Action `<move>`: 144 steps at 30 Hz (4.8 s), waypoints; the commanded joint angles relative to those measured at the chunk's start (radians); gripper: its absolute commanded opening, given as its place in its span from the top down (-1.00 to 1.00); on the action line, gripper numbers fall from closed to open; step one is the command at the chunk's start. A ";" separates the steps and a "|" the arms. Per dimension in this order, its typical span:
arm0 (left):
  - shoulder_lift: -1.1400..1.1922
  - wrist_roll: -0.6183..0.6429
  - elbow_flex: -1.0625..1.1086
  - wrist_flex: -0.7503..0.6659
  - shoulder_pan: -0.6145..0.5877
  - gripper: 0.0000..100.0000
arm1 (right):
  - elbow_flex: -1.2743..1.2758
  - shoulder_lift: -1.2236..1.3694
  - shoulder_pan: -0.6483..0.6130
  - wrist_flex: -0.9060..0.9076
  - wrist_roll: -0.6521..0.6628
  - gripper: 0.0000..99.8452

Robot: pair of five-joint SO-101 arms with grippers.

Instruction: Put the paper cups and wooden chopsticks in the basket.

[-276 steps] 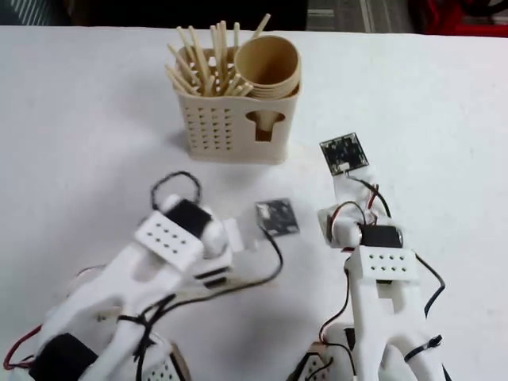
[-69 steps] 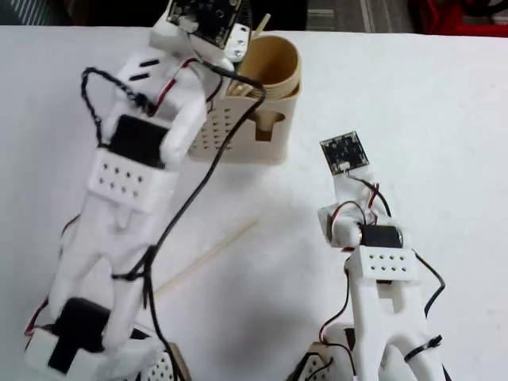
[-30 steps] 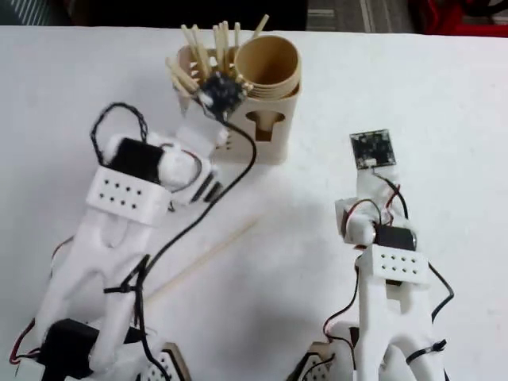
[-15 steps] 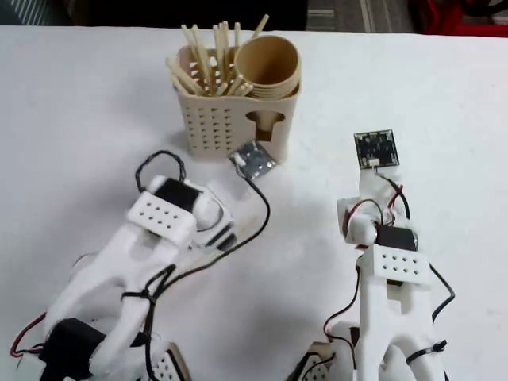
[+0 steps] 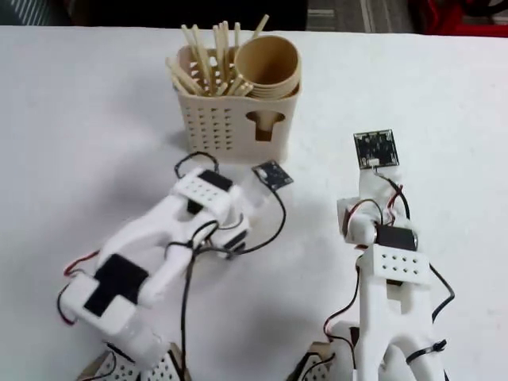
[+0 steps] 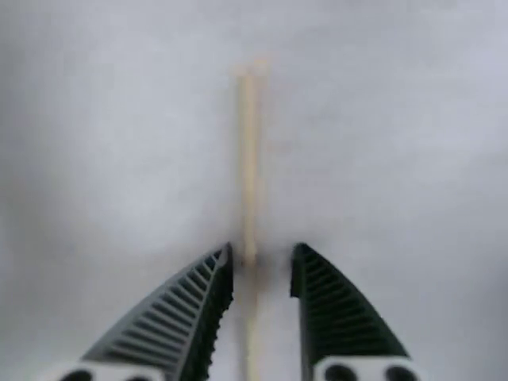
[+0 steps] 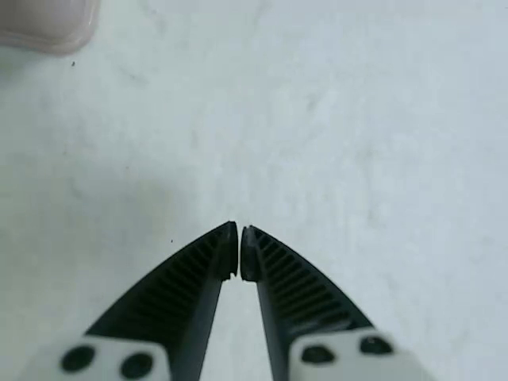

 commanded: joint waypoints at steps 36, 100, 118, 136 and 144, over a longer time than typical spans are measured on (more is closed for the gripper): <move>-0.668 0.100 -0.545 0.110 -0.024 0.96 | 0.000 -0.022 0.005 -0.013 -0.002 0.95; -1.325 0.169 -0.163 -0.049 -0.188 0.95 | 0.077 -0.501 -0.022 0.156 0.000 0.95; -1.831 0.166 0.336 -0.077 -0.188 0.95 | 0.296 -1.076 -0.022 0.159 0.000 0.95; -2.006 0.167 0.899 -0.371 -0.348 0.94 | 0.361 -1.084 -0.206 0.291 -0.002 0.95; -2.006 0.167 1.149 -0.450 -0.348 0.94 | 0.614 -1.084 -0.214 0.148 -0.002 0.95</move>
